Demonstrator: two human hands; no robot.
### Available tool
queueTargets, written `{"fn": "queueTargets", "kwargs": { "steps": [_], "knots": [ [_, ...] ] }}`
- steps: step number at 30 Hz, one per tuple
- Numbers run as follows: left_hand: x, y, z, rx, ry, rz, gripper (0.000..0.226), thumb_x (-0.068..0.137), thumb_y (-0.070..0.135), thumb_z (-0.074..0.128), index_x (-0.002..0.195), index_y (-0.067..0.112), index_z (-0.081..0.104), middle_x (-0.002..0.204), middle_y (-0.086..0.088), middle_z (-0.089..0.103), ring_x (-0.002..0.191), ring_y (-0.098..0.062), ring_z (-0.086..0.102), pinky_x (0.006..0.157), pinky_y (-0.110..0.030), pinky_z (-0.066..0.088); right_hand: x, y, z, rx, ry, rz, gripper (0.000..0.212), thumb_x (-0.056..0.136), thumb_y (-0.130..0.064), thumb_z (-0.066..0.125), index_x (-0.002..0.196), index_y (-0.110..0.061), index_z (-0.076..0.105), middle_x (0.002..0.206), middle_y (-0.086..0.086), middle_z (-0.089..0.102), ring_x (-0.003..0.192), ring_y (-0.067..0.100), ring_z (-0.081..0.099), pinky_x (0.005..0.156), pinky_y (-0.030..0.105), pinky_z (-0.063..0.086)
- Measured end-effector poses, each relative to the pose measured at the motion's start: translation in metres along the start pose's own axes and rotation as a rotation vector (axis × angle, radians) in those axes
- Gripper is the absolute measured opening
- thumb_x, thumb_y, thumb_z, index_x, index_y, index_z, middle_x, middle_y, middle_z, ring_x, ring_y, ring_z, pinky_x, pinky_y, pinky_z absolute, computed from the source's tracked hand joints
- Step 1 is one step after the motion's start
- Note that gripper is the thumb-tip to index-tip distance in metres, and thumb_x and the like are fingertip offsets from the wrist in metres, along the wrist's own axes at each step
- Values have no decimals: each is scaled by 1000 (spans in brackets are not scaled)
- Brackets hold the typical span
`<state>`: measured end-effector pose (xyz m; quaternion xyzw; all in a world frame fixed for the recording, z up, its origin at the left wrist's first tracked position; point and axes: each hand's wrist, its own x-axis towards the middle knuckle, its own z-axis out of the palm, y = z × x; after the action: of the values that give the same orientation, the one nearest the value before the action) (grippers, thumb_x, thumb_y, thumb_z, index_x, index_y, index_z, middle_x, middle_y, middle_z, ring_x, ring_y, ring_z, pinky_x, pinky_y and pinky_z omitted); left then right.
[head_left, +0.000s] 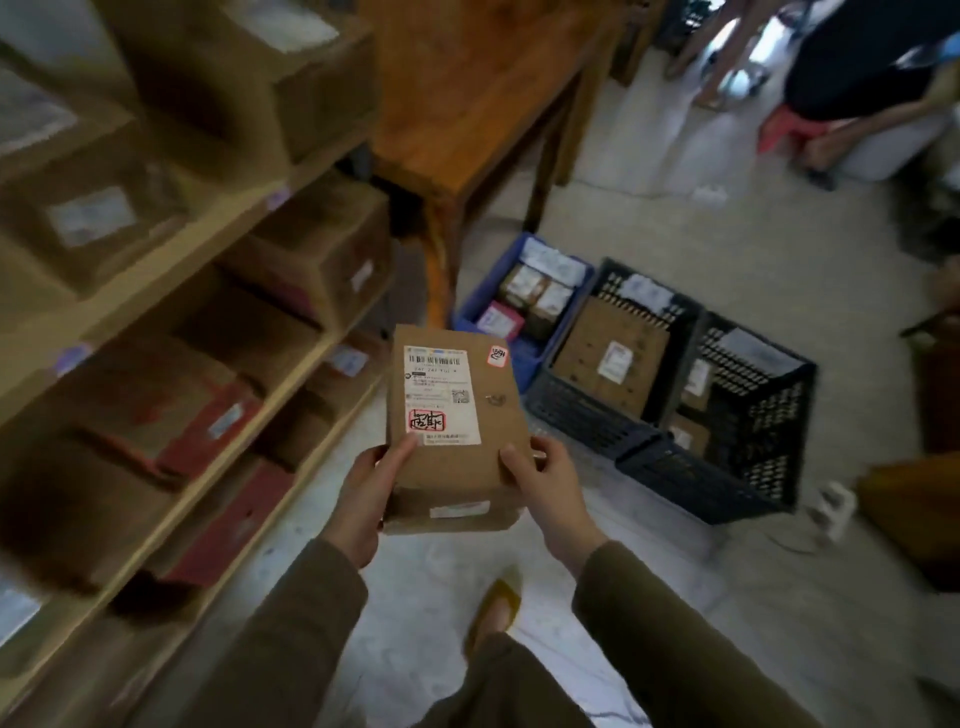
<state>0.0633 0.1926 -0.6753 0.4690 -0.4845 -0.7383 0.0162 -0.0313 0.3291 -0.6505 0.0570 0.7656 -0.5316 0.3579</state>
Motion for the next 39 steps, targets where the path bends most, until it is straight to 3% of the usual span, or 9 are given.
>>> {"fn": "queueTargets", "kwargs": {
  "steps": [5,10,14,19,25,28,30,34,39],
  "knots": [
    [44,39,112,124,-117,26,43,88,44,54,123,19,55,111,1,63,96,-13,57,69,-25,42,60,-29,-93,46,110,-23,39,93,-25,53,127,-11,41,111,1,53,87,9,54,74,23,46],
    [81,64,183,229,-178,20,47,86,47,56,123,19,57,119,-3,63,106,-21,58,78,-30,46,109,-43,-151,125,185,0,39,92,-23,55,127,-10,43,105,-2,51,90,12,54,75,24,47],
    [112,81,224,287,-211,-11,44,89,41,53,123,15,56,114,-5,63,99,-18,58,71,-26,44,144,-51,-176,166,203,39,37,93,-23,54,125,-10,43,104,-2,51,88,9,53,67,17,45],
    [165,102,283,365,-284,-73,43,91,35,53,126,10,53,107,-6,64,89,-13,59,65,-24,43,194,-64,-211,246,264,81,36,93,-23,54,125,-11,41,109,0,51,98,14,53,77,22,47],
    [221,117,374,531,-404,-91,59,83,39,63,132,10,47,122,-9,60,105,-23,59,85,-33,49,247,-71,-273,365,405,144,47,93,-23,54,135,-8,39,126,8,52,107,18,54,83,26,48],
    [234,114,427,632,-477,-103,89,68,56,70,140,14,40,132,-8,55,114,-25,56,100,-41,45,261,-64,-314,441,500,165,43,93,-21,54,131,-7,42,119,6,55,102,16,54,83,25,47],
    [237,108,469,684,-538,-132,98,61,64,71,140,15,39,132,-5,54,114,-24,55,99,-39,45,269,-57,-348,491,553,185,40,93,-20,55,129,-7,45,112,3,55,100,16,54,86,27,46],
    [243,76,564,694,-581,-127,55,86,40,60,133,16,46,130,-3,56,112,-21,55,95,-33,45,296,-31,-428,532,613,232,41,90,-21,59,127,-8,49,117,4,58,104,18,56,93,32,47],
    [276,6,684,719,-581,-199,47,93,36,51,135,18,42,130,-4,53,114,-22,51,103,-40,41,351,21,-534,573,649,292,35,91,-25,58,125,-20,49,117,5,59,107,22,58,96,43,49]
  ]
}}
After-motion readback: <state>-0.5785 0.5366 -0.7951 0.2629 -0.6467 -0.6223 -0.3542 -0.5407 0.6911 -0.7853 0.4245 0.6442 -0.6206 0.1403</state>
